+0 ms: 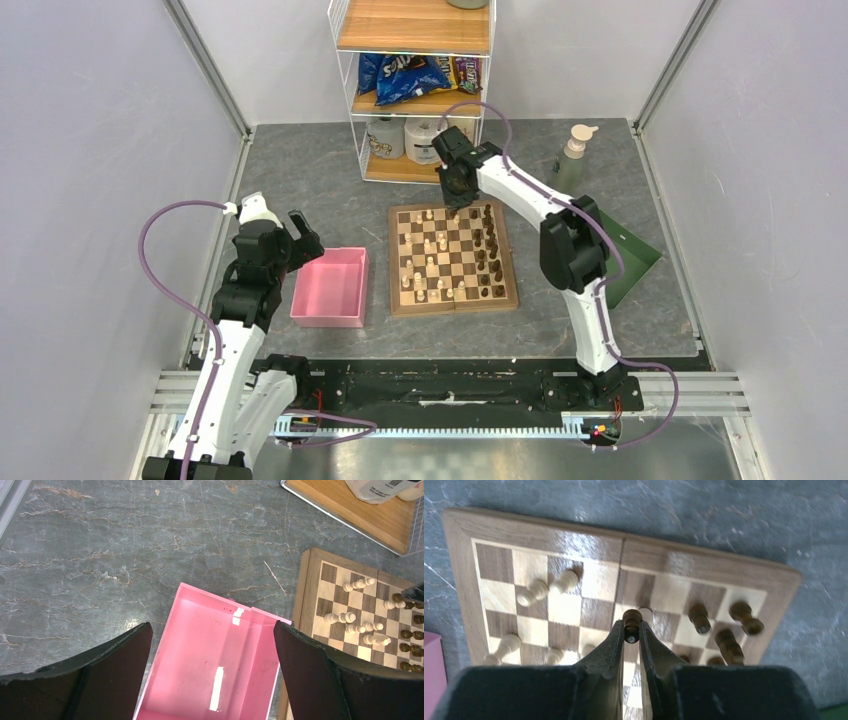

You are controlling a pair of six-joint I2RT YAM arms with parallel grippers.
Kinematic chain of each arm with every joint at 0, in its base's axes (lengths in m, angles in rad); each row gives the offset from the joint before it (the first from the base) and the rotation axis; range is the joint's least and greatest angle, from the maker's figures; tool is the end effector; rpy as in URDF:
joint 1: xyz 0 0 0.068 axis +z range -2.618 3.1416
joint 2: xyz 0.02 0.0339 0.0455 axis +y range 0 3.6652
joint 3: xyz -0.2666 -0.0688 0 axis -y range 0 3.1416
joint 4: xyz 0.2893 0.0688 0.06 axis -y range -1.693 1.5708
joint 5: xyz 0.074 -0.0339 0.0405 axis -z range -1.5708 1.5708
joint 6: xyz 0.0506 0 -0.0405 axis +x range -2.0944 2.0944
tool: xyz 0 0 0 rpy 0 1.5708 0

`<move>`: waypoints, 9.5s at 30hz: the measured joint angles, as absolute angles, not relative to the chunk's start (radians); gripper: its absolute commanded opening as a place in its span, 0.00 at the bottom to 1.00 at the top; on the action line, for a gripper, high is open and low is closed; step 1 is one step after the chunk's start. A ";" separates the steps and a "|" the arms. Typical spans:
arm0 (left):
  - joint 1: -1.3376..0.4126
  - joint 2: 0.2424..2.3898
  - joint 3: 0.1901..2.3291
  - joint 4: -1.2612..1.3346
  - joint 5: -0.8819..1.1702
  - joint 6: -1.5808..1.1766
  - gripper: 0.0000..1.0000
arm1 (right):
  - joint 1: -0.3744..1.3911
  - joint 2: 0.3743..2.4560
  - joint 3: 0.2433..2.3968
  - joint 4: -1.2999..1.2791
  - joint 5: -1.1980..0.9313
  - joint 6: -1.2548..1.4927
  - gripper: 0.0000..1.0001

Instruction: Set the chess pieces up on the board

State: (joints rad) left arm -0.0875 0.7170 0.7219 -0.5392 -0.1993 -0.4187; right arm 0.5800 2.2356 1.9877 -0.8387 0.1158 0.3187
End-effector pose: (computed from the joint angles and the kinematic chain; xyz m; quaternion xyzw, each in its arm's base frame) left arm 0.2145 -0.0088 0.2872 -0.1911 0.8444 -0.0398 0.4988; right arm 0.4528 0.2897 0.2005 -0.1125 0.9628 0.0534 0.2400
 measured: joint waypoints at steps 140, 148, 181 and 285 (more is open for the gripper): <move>-0.088 0.720 0.722 -0.539 -0.199 -0.419 0.99 | 0.488 2.058 1.637 -0.731 0.102 0.399 0.38; -0.088 0.720 0.722 -0.539 -0.199 -0.419 0.99 | 0.488 2.058 1.681 -0.731 0.078 0.391 0.39; -0.088 0.725 0.722 -0.539 -0.199 -0.419 0.99 | 0.620 1.978 1.716 -0.756 0.039 0.397 0.39; -0.706 1.911 1.668 -0.727 -0.059 -0.217 0.02 | 0.203 1.356 1.237 -0.695 0.025 0.532 0.44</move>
